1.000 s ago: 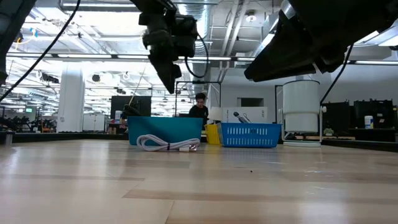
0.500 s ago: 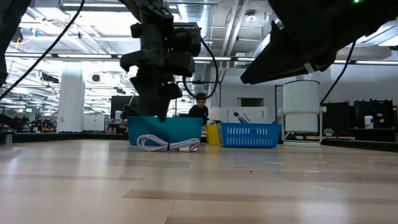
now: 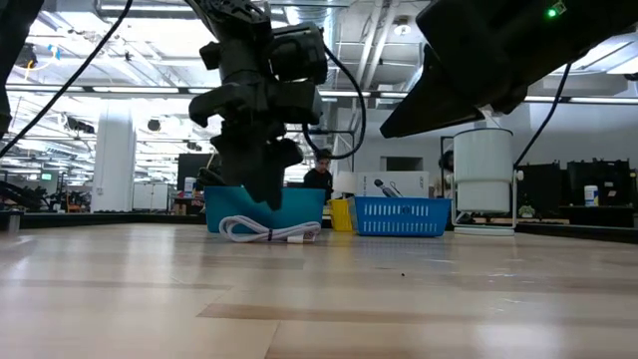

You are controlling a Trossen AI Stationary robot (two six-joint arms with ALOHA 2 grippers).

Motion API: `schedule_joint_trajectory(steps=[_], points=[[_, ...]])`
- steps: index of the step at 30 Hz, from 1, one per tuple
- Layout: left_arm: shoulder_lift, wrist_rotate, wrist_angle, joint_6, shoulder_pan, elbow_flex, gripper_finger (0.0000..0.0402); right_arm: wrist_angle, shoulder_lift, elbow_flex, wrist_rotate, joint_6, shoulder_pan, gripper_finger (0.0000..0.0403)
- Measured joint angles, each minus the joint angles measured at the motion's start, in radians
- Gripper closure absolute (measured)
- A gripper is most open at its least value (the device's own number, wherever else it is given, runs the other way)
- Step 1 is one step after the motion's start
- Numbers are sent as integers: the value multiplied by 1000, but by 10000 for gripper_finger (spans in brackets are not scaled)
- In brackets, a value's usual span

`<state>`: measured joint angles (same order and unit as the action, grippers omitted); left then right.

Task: Pick and place items into bin
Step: Put the white charger cable into the dark blue bin

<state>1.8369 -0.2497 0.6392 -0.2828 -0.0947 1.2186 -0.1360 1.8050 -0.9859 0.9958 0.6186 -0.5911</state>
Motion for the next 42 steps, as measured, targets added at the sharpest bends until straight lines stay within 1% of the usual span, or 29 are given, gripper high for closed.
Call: schedule_joint_trajectory(steps=[4,11,20,22,25,30,33,35,38,40,42], points=[[24,0,-11,9,9,0,198,0,0,0,0,-2,5,280],[104,3,-7,7,9,3,198,-1,0,0,0,-2,5,280],[120,2,-12,-1,10,3,201,-2,0,0,-2,1,4,280],[121,8,-7,-9,16,3,212,-1,0,0,-3,1,3,280],[123,20,6,-21,26,3,246,-1,0,0,-3,1,3,280],[124,29,29,-54,42,3,329,-1,0,0,-4,2,3,280],[124,7,51,-68,47,3,379,-1,0,0,-4,2,3,280],[124,-7,73,-73,50,3,388,-2,0,0,-4,2,3,280],[125,-5,99,-74,53,3,377,-2,0,0,-4,2,3,280],[124,19,128,-81,60,6,372,-1,0,0,-4,2,3,281],[125,54,179,-103,71,18,375,-2,0,0,-4,2,3,281]])
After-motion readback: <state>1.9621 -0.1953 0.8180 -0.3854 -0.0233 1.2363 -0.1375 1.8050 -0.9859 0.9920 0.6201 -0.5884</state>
